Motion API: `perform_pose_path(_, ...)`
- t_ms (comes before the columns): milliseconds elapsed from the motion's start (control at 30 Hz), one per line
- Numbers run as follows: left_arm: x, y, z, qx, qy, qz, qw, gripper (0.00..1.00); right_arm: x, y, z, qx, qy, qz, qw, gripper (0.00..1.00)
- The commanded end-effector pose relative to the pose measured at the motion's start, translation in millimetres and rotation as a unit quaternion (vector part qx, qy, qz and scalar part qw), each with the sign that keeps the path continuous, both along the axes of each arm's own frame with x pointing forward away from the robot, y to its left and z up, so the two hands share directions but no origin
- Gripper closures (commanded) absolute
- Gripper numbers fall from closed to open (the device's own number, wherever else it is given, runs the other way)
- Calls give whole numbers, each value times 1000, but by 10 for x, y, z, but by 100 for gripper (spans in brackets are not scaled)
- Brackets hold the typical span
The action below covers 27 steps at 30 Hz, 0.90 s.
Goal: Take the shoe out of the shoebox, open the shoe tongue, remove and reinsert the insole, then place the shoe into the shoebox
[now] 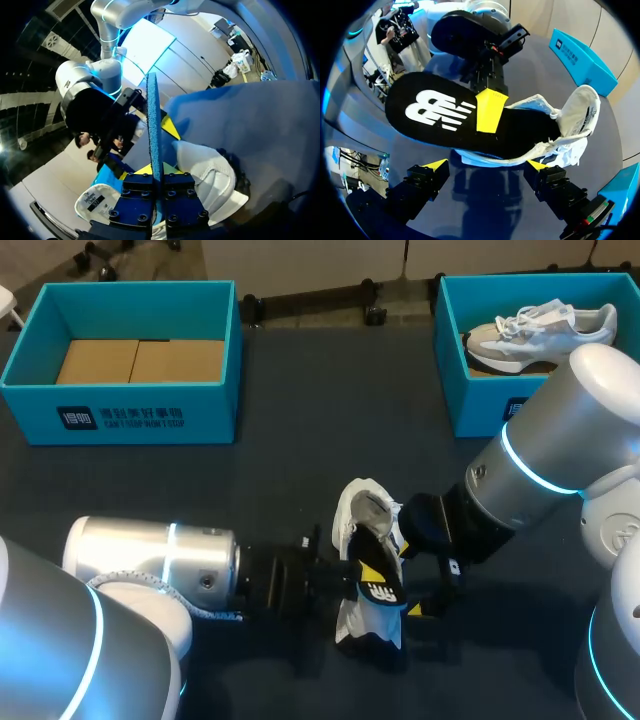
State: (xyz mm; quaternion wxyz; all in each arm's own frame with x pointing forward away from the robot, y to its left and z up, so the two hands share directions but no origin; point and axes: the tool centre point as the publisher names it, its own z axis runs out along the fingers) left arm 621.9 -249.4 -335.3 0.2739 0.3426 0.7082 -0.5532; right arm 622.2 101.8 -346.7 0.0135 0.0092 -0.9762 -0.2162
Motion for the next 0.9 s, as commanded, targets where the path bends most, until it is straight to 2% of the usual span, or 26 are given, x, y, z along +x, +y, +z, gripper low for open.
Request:
perform_pose_path(33, 57, -65, -67, 7, -12, 3, 1000, 100, -9, 9, -6, -1, -1, -1, 1000, 0)
perform_pose_path(267, 173, -44, -136, 17, -48, 22, 998, 100, -9, 9, -6, -1, -1, -1, 1000, 0)
perform_pose_path(600, 218, -14, -140, 11, -34, 26, 999, 100, -9, 9, -6, -1, -1, -1, 1000, 0)
perform_pose_path(633, 206, -4, -118, 3, -27, 25, 999, 97, -9, 9, -6, -1, -1, -1, 1000, 0)
perform_pose_path(667, 201, 0, -108, 2, -24, 24, 999, 80, -9, 9, -6, -1, -1, -1, 1000, 0)
perform_pose_path(700, 190, 5, -98, 0, -22, 25, 999, 73, -9, 9, -6, -1, -1, -1, 1000, 0)
perform_pose_path(800, 143, 13, -53, -12, -7, 20, 1000, 70, -9, 9, -6, -1, -1, -1, 1000, 0)
perform_pose_path(900, 86, 10, -5, -23, 13, 15, 1000, 77, -9, 9, -6, -1, -1, -1, 1000, 0)
